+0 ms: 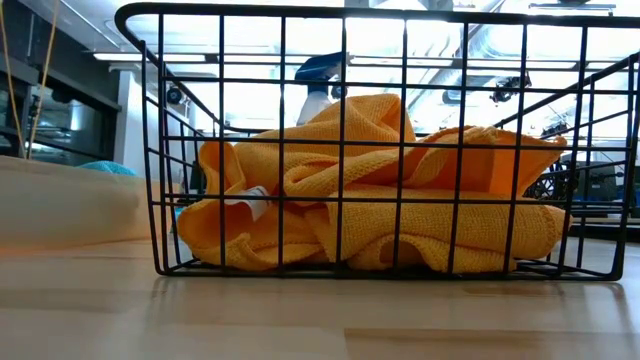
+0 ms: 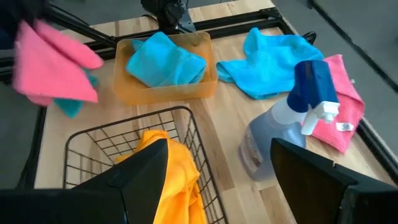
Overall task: Sort microfiber towel by color & place in baskets
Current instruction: Put the bottom pink microfiber towel into the top basket
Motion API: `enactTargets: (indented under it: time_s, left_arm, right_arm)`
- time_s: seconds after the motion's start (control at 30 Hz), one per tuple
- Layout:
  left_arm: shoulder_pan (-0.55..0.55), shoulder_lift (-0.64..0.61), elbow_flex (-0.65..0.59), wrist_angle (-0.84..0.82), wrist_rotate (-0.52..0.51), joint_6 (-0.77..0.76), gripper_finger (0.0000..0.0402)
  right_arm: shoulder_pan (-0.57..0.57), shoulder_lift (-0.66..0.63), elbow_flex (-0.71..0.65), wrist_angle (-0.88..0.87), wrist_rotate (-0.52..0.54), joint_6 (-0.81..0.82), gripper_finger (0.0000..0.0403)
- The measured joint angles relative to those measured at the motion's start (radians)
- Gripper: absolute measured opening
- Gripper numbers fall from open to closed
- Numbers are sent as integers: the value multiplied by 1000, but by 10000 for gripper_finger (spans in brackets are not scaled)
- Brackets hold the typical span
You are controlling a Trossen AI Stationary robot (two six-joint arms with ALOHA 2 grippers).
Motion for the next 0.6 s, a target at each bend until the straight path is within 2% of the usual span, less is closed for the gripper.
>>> enactTargets:
  time_s: [0.13, 0.27, 0.43, 0.6]
  left_arm:
    - [125, -145, 105, -18, -115, 46, 2]
    - [286, -208, 223, -21, -292, 179, 1]
    - [473, -178, 356, 26, -447, 532, 1]
    - [660, -104, 383, 128, -459, 759, 0]
  right_arm:
    - [0, 0, 0, 9, 15, -1, 279]
    - [0, 0, 0, 47, 0, -8, 279]
    - [3, 0, 0, 209, -82, -54, 279]
    - [3, 3, 0, 454, -105, -143, 279]
